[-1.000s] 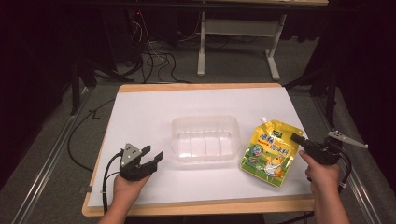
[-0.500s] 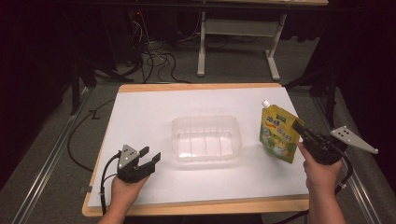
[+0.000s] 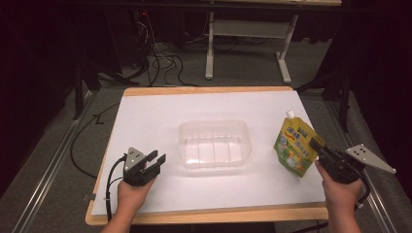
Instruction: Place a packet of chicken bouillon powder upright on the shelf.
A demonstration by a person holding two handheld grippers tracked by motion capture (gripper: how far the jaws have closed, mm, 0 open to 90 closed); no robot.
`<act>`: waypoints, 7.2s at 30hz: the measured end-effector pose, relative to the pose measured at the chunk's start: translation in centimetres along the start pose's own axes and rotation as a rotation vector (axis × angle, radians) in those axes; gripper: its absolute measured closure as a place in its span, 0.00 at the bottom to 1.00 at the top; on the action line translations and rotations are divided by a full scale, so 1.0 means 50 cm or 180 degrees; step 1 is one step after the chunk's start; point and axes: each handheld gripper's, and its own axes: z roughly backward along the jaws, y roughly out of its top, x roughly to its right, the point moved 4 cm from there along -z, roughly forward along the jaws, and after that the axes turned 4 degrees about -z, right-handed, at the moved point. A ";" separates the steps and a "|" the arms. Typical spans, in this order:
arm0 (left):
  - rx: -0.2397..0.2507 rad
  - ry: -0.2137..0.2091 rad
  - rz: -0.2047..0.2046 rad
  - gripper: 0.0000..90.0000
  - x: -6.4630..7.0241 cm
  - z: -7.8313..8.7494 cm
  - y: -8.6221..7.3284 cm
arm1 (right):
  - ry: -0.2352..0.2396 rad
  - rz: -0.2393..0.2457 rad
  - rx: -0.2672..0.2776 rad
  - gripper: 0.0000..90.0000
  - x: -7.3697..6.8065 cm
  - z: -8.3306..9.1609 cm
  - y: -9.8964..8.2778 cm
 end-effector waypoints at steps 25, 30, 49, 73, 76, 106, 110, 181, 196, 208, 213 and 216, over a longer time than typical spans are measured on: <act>-0.0399 0.0229 0.0005 1.00 0.040 -0.176 0.032 | 0.0056 -0.0075 -0.0235 1.00 0.018 -0.025 -0.036; -0.0389 0.0161 0.0027 1.00 0.059 -0.183 0.033 | 0.0010 -0.0154 -0.0245 1.00 0.020 -0.026 -0.035; -0.0339 -0.0133 0.0007 1.00 0.178 -0.241 0.059 | -0.0114 -0.0212 -0.0059 1.00 0.028 -0.007 -0.010; -0.0032 -0.0106 -0.0176 0.60 0.044 -0.025 0.022 | -0.0173 -0.0243 0.0332 1.00 0.002 0.033 0.066; 0.0039 -0.0140 -0.0054 0.57 0.041 -0.023 0.024 | -0.0143 -0.0232 0.0391 1.00 -0.005 0.038 0.080; 0.0046 -0.0610 -0.0358 0.75 0.235 -0.117 0.030 | 0.0474 -0.0167 0.0342 1.00 -0.223 -0.119 0.121; 0.0082 -0.0496 -0.0361 0.84 0.243 -0.128 0.036 | 0.0496 -0.0159 0.0348 1.00 -0.241 -0.136 0.120; 0.0182 -0.0818 -0.0589 0.65 0.177 -0.026 0.017 | 0.0163 -0.0459 0.0228 1.00 -0.301 -0.253 0.021; 0.0162 -0.0620 -0.0399 0.63 0.125 0.001 0.007 | 0.0240 -0.0181 0.0037 0.99 -0.299 -0.249 0.005; 0.0182 -0.0547 -0.0339 0.60 0.108 0.011 0.009 | 0.0314 0.0029 -0.0096 0.98 -0.303 -0.240 -0.017; 0.0167 -0.0540 -0.0332 0.59 0.103 0.010 0.009 | 0.0319 0.0081 -0.0106 0.98 -0.301 -0.238 -0.024; 0.0176 -0.0534 -0.0309 0.59 0.101 0.011 0.010 | 0.0323 0.0084 -0.0117 0.97 -0.300 -0.237 -0.025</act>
